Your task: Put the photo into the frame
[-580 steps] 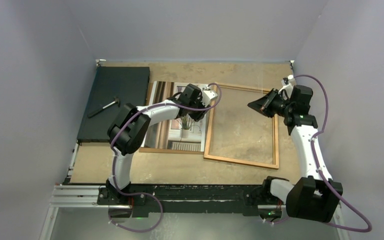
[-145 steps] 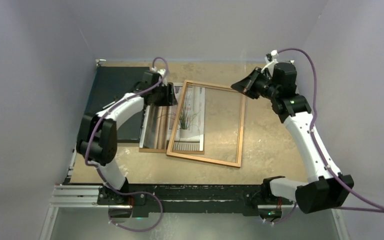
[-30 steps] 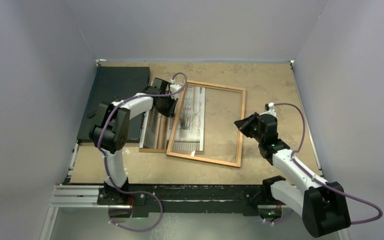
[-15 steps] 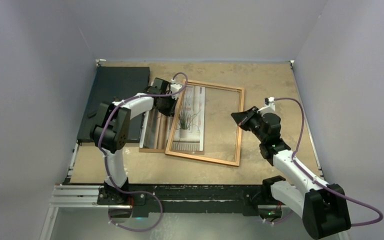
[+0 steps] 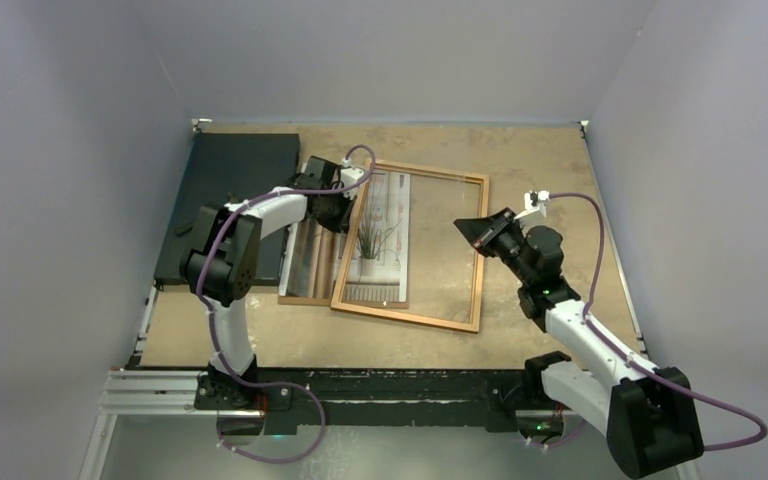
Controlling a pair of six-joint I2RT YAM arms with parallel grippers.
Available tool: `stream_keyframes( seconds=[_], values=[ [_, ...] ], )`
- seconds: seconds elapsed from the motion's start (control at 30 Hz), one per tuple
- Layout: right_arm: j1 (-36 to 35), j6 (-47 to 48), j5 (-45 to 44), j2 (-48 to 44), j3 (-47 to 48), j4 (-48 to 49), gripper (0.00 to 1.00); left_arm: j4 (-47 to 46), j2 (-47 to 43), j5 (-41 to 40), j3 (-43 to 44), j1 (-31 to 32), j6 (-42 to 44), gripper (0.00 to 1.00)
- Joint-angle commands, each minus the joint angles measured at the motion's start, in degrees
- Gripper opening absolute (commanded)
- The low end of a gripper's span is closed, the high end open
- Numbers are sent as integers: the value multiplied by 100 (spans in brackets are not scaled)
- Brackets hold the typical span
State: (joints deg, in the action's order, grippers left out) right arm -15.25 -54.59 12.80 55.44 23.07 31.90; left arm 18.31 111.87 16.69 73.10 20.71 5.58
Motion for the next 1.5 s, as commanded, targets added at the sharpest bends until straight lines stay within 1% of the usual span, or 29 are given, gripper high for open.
stream_keyframes(
  seconds=[0.0, 0.2, 0.43, 0.8, 1.17, 1.47],
  values=[
    [-216, -432, 41, 5, 335, 341, 0, -29, -10, 194, -172, 60, -19, 0],
    [-482, -634, -237, 145, 832, -14, 0, -52, -98, 221, -217, 56, -24, 0],
    [-706, -863, -302, 438, 955, 182, 0, -50, -181, 238, -265, 41, -13, 0],
    [-840, -773, -606, 515, 814, 79, 0, -56, -245, 239, -348, 3, 22, 0],
    [-840, -233, -1060, 146, 646, -547, 0, -48, -256, 211, -338, -6, 35, 0],
    [-835, -176, -1201, 260, 482, -667, 0, -43, -271, 230, -340, -5, 37, 0]
  ],
)
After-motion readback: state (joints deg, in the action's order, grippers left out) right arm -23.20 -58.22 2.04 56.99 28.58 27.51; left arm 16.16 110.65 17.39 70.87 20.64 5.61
